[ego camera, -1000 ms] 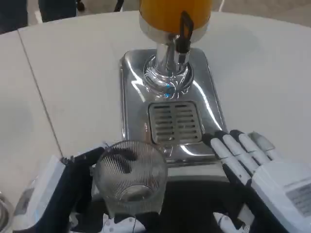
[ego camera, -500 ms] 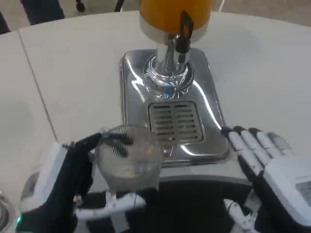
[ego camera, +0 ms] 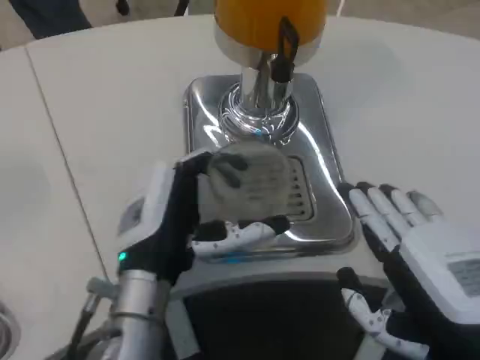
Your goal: Grasp the cup under the faucet to collect the drink, then remove the cup.
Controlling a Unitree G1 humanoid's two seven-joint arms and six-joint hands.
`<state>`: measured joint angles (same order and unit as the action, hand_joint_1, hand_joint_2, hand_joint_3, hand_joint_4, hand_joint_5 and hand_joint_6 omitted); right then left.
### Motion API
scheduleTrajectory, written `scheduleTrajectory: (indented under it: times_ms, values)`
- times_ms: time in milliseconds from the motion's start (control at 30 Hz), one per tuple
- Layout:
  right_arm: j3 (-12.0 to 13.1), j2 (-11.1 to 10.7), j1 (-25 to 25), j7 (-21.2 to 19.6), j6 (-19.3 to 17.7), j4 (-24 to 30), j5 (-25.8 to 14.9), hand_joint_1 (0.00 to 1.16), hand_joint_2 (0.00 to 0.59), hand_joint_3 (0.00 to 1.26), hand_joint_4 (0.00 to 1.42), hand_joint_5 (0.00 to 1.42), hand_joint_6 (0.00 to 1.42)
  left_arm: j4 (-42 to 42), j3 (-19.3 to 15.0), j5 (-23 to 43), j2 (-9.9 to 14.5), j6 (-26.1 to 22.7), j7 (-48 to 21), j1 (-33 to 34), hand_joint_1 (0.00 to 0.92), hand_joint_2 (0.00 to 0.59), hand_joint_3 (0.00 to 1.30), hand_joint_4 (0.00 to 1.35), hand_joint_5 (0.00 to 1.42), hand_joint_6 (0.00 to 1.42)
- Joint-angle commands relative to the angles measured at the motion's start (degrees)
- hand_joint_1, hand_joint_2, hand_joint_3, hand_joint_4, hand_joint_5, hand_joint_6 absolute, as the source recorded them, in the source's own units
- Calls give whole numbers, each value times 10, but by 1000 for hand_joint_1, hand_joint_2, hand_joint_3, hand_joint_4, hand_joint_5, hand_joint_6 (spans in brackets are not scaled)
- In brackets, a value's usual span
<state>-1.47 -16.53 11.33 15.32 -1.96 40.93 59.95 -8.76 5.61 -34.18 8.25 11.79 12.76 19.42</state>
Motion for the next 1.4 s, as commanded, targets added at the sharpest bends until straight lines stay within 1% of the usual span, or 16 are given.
scheduleTrajectory:
  times_ms: [33,133,267,400,600,667,767,867,900,933,1033,1100,1167,1200,1400]
  values:
    - [-1,-4,7,14,10,8,2,284,585,0,0,0,0,-55,15,6,-9,13,34,51,668,45,1100,1192,1421,1424]
    - [-2,-1,6,17,15,9,5,286,585,0,0,0,0,-91,28,-4,-11,16,56,83,668,45,1102,1192,1421,1424]
    - [-3,6,11,18,22,20,12,287,585,0,0,0,0,-162,42,-5,-12,14,81,129,669,45,1108,1181,1421,1424]
    - [-8,7,12,27,26,26,18,289,585,0,0,0,0,-228,59,-15,-12,18,120,165,665,48,1110,1180,1421,1424]
    - [-13,11,5,35,34,26,25,291,585,0,0,0,0,-318,73,-4,-19,19,161,216,661,50,1105,1170,1421,1424]
    - [-15,11,2,38,36,28,28,291,585,0,0,0,0,-338,79,-5,-21,19,173,229,656,58,1081,1156,1411,1424]
    - [-16,14,-1,40,41,28,32,292,585,0,0,0,0,-359,90,-8,-22,19,186,239,638,68,1009,1130,1382,1424]
    - [-18,16,-3,44,45,27,33,293,585,0,0,0,0,-368,101,-11,-19,21,199,238,614,75,898,1094,1303,1424]
    - [-19,16,-4,45,45,26,32,293,585,0,0,0,0,-370,103,-10,-17,22,202,235,603,74,849,1060,1278,1424]
    - [-19,16,-4,46,46,25,31,293,585,0,0,0,0,-372,105,-9,-16,22,204,233,598,74,787,997,1244,1405]
    - [-18,14,-4,45,43,25,28,293,585,0,0,0,0,-377,108,-4,-12,22,202,232,547,71,540,680,1051,1280]
    - [-17,13,-6,44,44,22,25,293,585,0,0,0,0,-376,107,4,-7,26,190,231,511,61,363,429,877,1095]
    - [-17,14,-8,42,44,21,26,293,585,0,0,0,0,-375,106,10,-2,32,181,231,494,60,288,323,813,1008]
    - [-17,13,-8,42,44,20,25,293,585,0,0,0,0,-375,106,12,0,34,177,230,484,57,264,290,785,988]
    - [-21,15,-5,39,42,22,24,293,585,0,0,0,0,-359,109,21,9,53,165,218,444,44,193,161,621,751]
